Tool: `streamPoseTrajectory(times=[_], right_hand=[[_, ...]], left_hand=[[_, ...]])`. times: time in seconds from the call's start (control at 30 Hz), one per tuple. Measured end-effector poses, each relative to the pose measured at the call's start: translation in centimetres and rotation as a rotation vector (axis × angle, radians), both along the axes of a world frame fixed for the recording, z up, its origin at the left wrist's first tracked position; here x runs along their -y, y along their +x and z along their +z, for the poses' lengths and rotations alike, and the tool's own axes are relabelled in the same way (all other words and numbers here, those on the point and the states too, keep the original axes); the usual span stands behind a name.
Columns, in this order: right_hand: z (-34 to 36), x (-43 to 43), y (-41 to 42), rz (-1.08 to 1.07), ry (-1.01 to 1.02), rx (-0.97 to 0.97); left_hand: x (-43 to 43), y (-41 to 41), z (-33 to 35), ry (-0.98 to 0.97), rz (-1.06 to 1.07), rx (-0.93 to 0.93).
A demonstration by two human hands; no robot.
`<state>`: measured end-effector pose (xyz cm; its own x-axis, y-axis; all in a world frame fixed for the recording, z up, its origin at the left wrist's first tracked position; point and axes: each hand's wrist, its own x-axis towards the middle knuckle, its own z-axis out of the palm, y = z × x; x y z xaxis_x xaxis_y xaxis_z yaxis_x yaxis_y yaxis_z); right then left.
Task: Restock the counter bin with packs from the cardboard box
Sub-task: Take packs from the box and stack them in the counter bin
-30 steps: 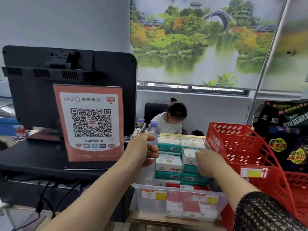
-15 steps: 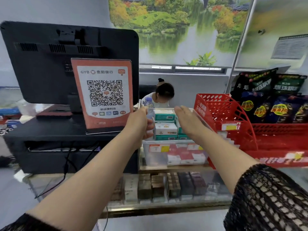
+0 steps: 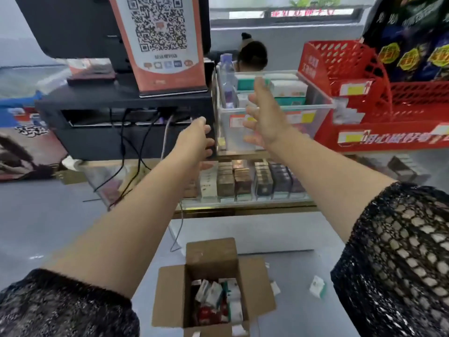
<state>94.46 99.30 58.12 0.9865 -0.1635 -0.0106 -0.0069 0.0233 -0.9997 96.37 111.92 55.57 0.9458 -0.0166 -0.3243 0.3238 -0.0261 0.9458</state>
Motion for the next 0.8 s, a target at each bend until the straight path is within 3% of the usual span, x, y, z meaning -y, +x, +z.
streamPoseTrajectory(times=[0.37,0.8], right_hand=[[-21.6,0.6,-5.3,0.039,-0.069,-0.213],[-54.2,-4.0,-2.3,0.130,0.041,-0.559]], left_hand=[[-0.2,-4.7,-23.0,0.198,0.030,-0.256],[-1.1,-0.7,-59.3,0.238,0.000,-0.594]])
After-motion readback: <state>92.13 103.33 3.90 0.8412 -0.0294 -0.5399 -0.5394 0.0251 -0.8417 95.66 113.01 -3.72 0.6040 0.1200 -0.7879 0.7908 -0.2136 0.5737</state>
